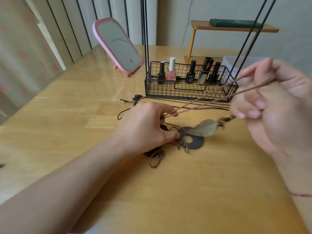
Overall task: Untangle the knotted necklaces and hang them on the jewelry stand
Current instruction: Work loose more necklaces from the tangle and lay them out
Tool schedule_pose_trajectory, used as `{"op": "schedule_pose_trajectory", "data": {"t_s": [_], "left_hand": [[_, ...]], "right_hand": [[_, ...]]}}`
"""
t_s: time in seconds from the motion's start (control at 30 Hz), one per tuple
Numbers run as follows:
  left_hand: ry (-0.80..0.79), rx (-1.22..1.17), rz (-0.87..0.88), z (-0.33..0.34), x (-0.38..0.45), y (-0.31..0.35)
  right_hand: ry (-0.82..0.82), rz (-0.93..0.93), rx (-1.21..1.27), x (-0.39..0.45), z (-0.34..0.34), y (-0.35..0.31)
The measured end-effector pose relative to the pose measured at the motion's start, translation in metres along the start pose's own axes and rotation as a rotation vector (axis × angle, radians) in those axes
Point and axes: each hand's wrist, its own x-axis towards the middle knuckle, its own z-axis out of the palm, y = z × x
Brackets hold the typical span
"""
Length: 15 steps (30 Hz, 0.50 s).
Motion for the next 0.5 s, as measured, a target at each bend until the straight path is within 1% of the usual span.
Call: {"op": "schedule_pose_trajectory", "data": {"t_s": [0.07,0.13,0.2,0.23,0.27,0.33,0.37,0.4,0.43,0.47,0.5], "left_hand": [[0.004,0.014,0.004,-0.001,0.000,-0.001],[0.012,0.016,0.015,0.000,0.000,-0.004],[0.036,-0.024,0.039,0.001,0.002,-0.010],[0.048,-0.078,0.047,0.001,0.003,-0.013],[0.052,-0.153,0.046,0.001,0.004,-0.016],[0.038,-0.308,0.027,-0.001,0.005,-0.019],[0.028,-0.373,0.018,-0.001,0.006,-0.020],[0.014,-0.434,0.020,-0.002,0.006,-0.020],[-0.003,-0.493,0.032,-0.002,0.006,-0.020],[-0.020,-0.548,0.052,-0.003,0.007,-0.020],[-0.036,-0.593,0.073,-0.003,0.007,-0.020]], "right_hand": [[-0.122,-0.055,-0.046,0.003,-0.011,-0.007],[-0.241,-0.066,-0.142,0.006,-0.025,-0.015],[-0.379,-0.040,-0.244,0.009,-0.040,-0.025],[-0.446,0.004,-0.262,0.012,-0.049,-0.029],[-0.473,0.048,-0.275,0.014,-0.055,-0.032],[-0.364,0.085,-0.353,0.018,-0.062,-0.032],[-0.291,0.072,-0.463,0.019,-0.065,-0.029],[-0.225,0.064,-0.658,0.020,-0.063,-0.026],[-0.181,0.096,-0.895,0.021,-0.059,-0.021],[-0.214,0.175,-1.120,0.018,-0.056,-0.016],[-0.312,0.322,-1.292,0.014,-0.054,-0.012]]}}
